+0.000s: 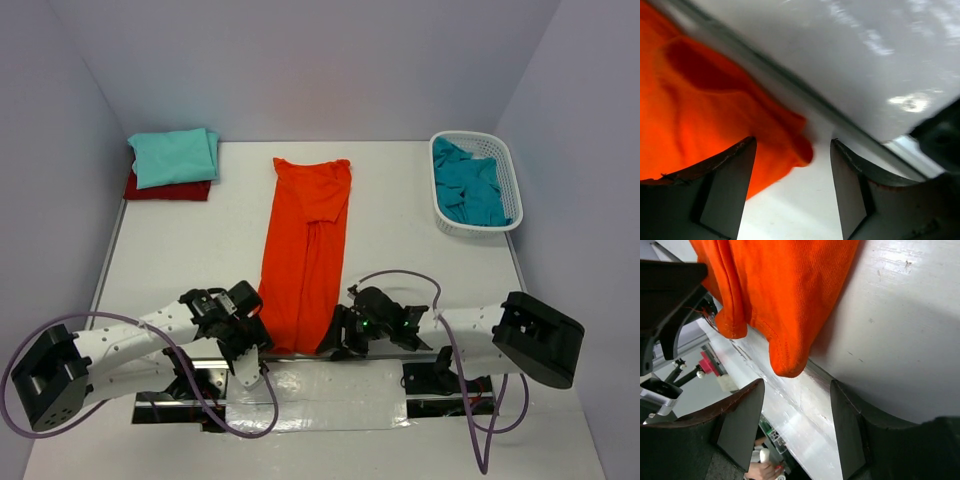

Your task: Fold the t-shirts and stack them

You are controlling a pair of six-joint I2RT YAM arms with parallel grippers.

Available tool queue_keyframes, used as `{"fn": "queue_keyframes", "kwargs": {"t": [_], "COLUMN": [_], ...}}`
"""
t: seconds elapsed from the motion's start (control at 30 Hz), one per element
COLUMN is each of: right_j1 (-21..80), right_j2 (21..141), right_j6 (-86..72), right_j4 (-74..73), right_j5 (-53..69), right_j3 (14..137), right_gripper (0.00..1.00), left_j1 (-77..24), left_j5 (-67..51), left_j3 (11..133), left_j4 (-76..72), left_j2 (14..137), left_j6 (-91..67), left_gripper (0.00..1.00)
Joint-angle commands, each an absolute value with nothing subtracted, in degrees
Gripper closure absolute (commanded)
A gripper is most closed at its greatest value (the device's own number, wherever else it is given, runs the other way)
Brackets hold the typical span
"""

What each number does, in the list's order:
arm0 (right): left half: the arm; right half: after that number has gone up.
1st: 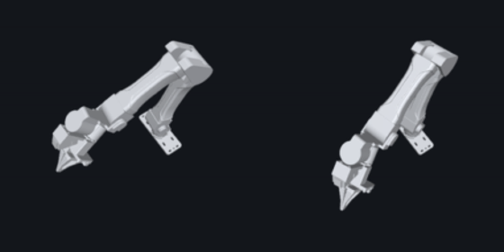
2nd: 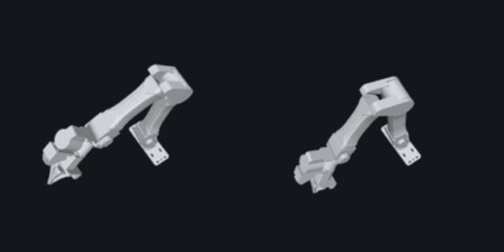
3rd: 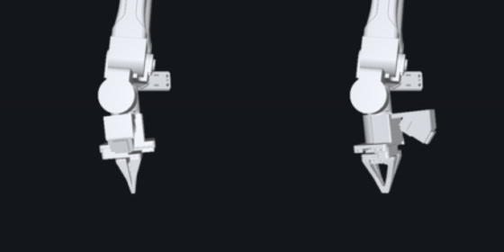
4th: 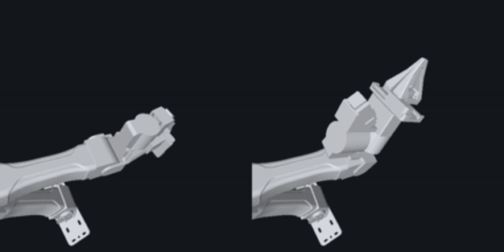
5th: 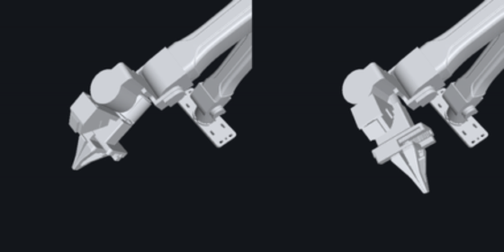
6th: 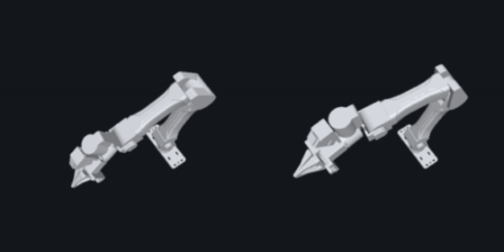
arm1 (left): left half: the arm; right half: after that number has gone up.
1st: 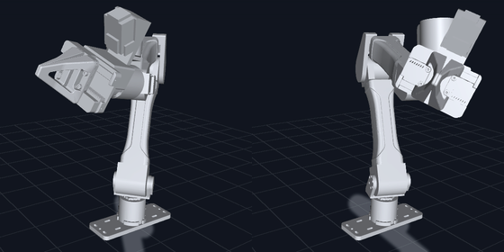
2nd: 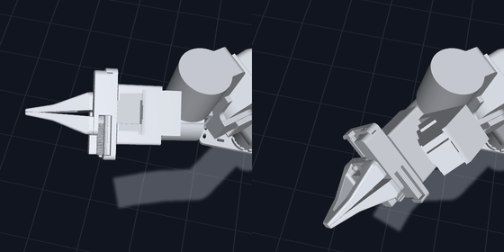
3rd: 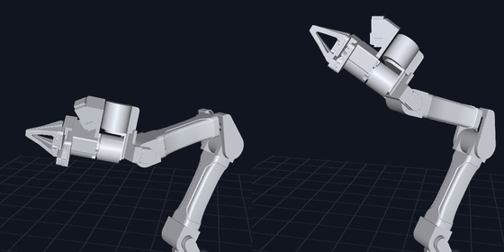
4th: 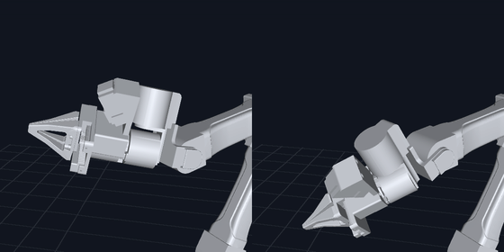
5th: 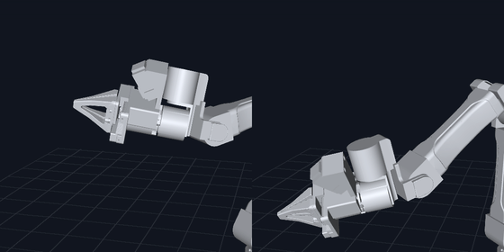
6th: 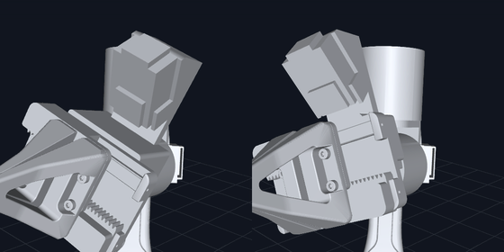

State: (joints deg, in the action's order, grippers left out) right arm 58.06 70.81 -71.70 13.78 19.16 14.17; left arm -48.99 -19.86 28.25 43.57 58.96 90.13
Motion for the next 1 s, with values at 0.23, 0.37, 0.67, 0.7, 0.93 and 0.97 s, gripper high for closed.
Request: {"fn": "queue_keyframes", "kwargs": {"t": [0.23, 0.37, 0.67, 0.7, 0.93, 0.97], "right_j1": [55.8, 54.5, 46.0, 46.0, 41.8, 40.6], "right_j2": [78.8, 81.1, 70.0, 68.4, 63.1, 63.5], "right_j6": [-68.7, -68.1, -62.7, -60.8, -44.6, -43.3], "right_j4": [8.9, 10.5, -0.9, -4.6, -25.6, -26.4], "right_j5": [17.5, 19.2, 18.4, 17.5, 19.0, 19.7], "right_j3": [18.0, 19.6, 18.0, 19.0, 31.6, 34.5], "right_gripper": [0.46, 0.74, 1.00, 1.00, 1.00, 1.00], "left_j1": [-49.2, -49.2, -50.2, -50.3, -51.0, -50.2], "left_j5": [-18.5, -21.2, -27.8, -29.2, -23.5, -22.9], "left_j3": [26.4, 27.4, 33.1, 34.3, 44.9, 46.7], "left_j4": [27.8, 30.9, 37.1, 38.0, 39.3, 40.2], "left_j2": [64.2, 63.3, 56.4, 56.5, 60.7, 61.6], "left_j6": [84.6, 84.8, 71.6, 69.8, 51.3, 51.0], "left_gripper": [0.56, 0.95, 1.00, 1.00, 1.00, 1.00]}}
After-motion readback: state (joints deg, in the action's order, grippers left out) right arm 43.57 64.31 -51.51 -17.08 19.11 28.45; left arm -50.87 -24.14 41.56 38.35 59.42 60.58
